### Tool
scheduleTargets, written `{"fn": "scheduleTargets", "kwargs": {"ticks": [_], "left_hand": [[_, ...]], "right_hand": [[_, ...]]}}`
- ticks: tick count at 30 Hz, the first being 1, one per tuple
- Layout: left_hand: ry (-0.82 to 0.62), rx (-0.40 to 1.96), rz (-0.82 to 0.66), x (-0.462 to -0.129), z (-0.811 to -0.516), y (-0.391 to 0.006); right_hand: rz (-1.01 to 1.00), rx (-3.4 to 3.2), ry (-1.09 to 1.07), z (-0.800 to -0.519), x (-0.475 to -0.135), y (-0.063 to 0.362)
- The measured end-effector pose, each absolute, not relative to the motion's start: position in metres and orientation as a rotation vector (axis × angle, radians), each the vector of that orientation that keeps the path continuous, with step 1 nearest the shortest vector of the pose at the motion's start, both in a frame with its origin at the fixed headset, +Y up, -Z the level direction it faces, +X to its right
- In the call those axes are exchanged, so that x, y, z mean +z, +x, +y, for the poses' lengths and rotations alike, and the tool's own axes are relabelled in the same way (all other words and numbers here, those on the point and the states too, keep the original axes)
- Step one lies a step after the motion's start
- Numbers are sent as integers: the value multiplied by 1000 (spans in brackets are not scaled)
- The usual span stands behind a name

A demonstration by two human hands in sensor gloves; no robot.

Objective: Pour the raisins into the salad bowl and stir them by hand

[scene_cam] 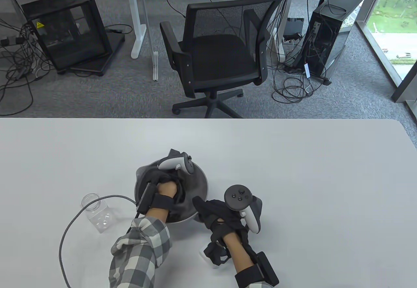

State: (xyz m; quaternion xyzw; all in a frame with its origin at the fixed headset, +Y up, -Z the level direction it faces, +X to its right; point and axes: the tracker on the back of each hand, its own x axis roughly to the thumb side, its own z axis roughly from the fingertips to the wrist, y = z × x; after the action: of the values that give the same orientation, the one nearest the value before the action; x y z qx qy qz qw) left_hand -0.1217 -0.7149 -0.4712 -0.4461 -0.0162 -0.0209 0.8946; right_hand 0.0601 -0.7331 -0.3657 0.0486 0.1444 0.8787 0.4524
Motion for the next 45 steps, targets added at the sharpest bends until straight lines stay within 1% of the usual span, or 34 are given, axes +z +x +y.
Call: {"fn": "scheduleTargets", "kwargs": {"ticks": [1,2,3,4,5,6,8,9,10,11,12,13,14,16,18,19,20,23,24,25,26,27,28,31,33,34,35,37,39,40,41,42,43,45], "left_hand": [[-902,52,-132,-471,-716,-117],[-953,170,-254,-470,-719,-111],[-1024,278,-334,-467,-719,-106],[-1064,349,-374,-465,-721,-104],[-1172,437,-376,-461,-726,-104],[-1201,413,-317,-460,-726,-108],[-1158,238,-197,-463,-728,-117],[-1065,122,-61,-466,-721,-122],[-1022,55,17,-468,-716,-125],[-937,-15,56,-470,-715,-128],[-906,-8,5,-471,-714,-126],[-957,70,-138,-473,-720,-123],[-1003,166,-232,-472,-722,-120],[-1075,309,-310,-470,-728,-118],[-1157,439,-301,-466,-736,-122],[-1199,427,-232,-465,-741,-127],[-1150,392,-211,-468,-737,-127],[-1063,89,-26,-471,-731,-122],[-992,-41,7,-472,-727,-119],[-932,-92,-37,-473,-726,-114],[-921,-86,-139,-473,-727,-109],[-977,13,-359,-471,-731,-106],[-1021,97,-422,-470,-733,-104],[-1133,332,-435,-467,-736,-111],[-1172,339,-374,-467,-744,-121],[-1146,307,-340,-469,-742,-121],[-1160,278,-322,-471,-744,-119],[-1110,171,-243,-473,-741,-117],[-963,10,-74,-477,-734,-120],[-933,-6,-63,-477,-734,-121],[-928,19,-99,-478,-736,-121],[-971,58,-193,-478,-738,-121],[-1003,106,-239,-476,-737,-121],[-1051,290,-365,-474,-736,-117]], "right_hand": [[358,2170,121,-733,-365,60],[353,2178,125,-733,-365,60],[348,2177,119,-733,-365,60],[356,2167,120,-733,-366,61],[373,2151,124,-734,-367,62],[375,2147,128,-734,-367,63],[377,2135,127,-735,-368,64],[374,2134,116,-735,-368,64],[372,2138,113,-734,-368,64],[371,2148,115,-734,-367,63],[361,2155,115,-734,-367,63],[363,2154,116,-734,-367,63],[362,2152,115,-734,-367,63],[361,2152,116,-734,-367,63],[373,2133,110,-734,-367,63],[379,2125,120,-734,-367,63],[379,2126,121,-734,-367,63],[374,2131,103,-735,-368,64],[383,2116,112,-736,-369,64],[388,2117,110,-736,-368,64],[382,2123,112,-736,-367,63],[374,2135,112,-735,-367,62],[373,2138,115,-735,-367,62],[361,2149,121,-735,-367,62],[354,2167,151,-734,-368,61],[350,2170,149,-733,-368,61],[343,2176,133,-733,-368,61],[350,2165,123,-735,-368,63],[354,2145,116,-737,-369,65],[357,2140,120,-737,-368,65],[353,2148,121,-736,-368,63],[341,2175,124,-735,-367,61],[328,2189,120,-734,-367,62],[337,2164,122,-735,-367,62]]}}
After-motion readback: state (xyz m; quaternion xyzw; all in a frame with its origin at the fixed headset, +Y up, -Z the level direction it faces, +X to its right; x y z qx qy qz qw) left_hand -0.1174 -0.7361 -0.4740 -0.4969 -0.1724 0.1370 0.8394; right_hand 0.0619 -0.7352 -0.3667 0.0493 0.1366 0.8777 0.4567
